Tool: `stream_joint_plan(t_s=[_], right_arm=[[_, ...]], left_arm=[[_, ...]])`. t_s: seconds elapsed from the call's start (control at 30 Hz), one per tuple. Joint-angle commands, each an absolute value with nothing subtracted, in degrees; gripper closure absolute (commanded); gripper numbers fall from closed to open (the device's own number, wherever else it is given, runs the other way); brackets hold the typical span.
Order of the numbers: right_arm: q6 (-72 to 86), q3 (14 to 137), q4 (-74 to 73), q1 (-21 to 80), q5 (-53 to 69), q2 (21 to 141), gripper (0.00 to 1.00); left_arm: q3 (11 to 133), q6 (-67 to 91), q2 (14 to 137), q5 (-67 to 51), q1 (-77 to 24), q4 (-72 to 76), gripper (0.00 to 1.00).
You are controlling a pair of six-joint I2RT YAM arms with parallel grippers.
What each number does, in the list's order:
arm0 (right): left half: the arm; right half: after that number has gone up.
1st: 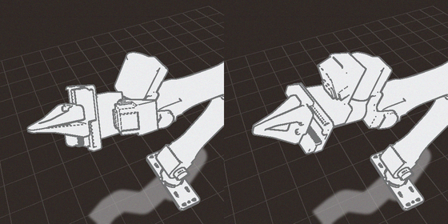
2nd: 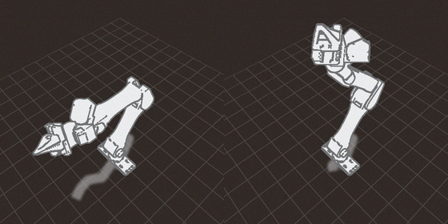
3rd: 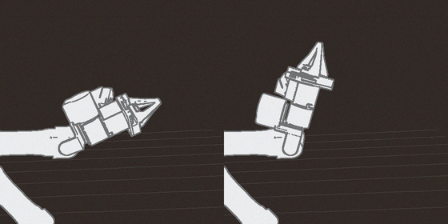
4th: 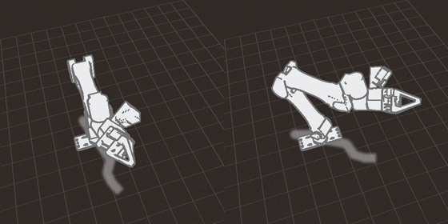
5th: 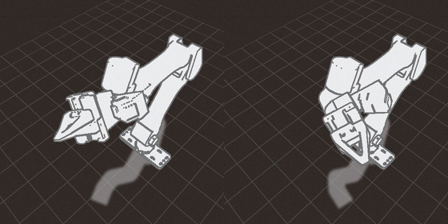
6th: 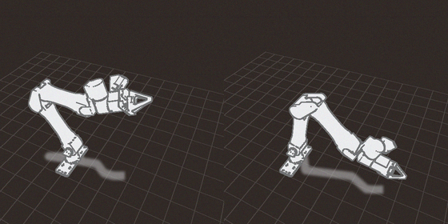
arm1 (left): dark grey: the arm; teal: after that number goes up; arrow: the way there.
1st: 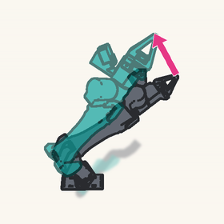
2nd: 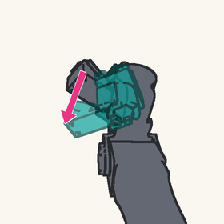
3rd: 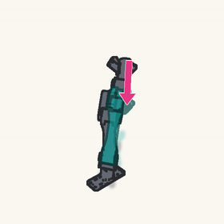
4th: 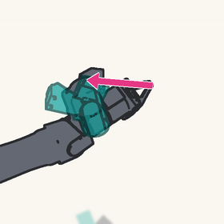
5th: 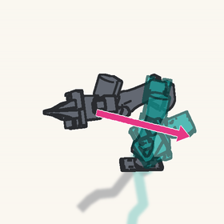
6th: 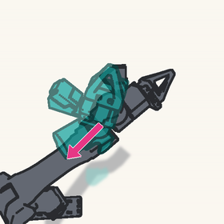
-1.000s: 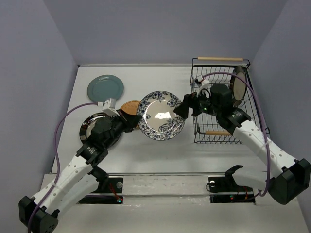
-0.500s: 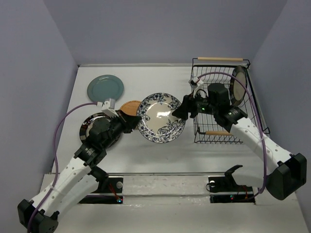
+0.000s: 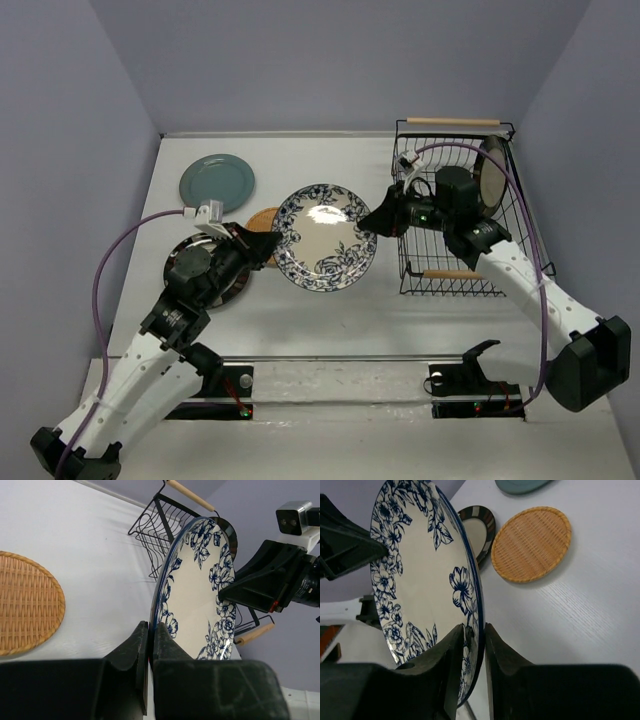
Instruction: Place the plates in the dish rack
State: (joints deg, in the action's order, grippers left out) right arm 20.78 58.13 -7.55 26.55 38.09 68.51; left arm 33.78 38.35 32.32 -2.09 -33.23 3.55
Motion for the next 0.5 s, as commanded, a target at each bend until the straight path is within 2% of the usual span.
stream_joint_plan(t_s=[0.0, 0.2, 0.27, 0.3, 0.33, 0.37, 0.47], right_arm=[[23.73, 59.33, -1.67, 29.71, 50.63, 69.87, 0.56], [24.26, 59.15, -1.49, 29.71, 49.83, 70.14, 0.53], [24.52, 59.33, -1.49, 29.71, 49.83, 70.22, 0.61], [24.7, 59.33, -1.41, 29.71, 49.14, 69.88, 0.8], [24.7, 59.24, -1.32, 29.71, 48.7, 69.53, 0.89], [24.78, 59.15, -1.23, 29.71, 47.21, 69.26, 0.93], [24.96, 58.89, -1.23, 29.71, 44.39, 67.85, 0.93]], left_arm=[[39.37, 44.3, 31.12, -11.16, -34.28, 21.0, 0.94], [39.99, 44.21, 29.09, -11.78, -34.28, 21.18, 0.94], [39.9, 44.03, 29.0, -11.95, -34.28, 21.27, 0.94], [39.73, 44.03, 28.92, -11.78, -34.28, 21.18, 0.94], [39.55, 44.12, 28.83, -11.69, -34.28, 21.01, 0.94], [39.55, 44.03, 28.74, -11.25, -34.28, 20.83, 0.94], [39.81, 43.16, 28.74, -10.73, -34.19, 19.78, 0.92]])
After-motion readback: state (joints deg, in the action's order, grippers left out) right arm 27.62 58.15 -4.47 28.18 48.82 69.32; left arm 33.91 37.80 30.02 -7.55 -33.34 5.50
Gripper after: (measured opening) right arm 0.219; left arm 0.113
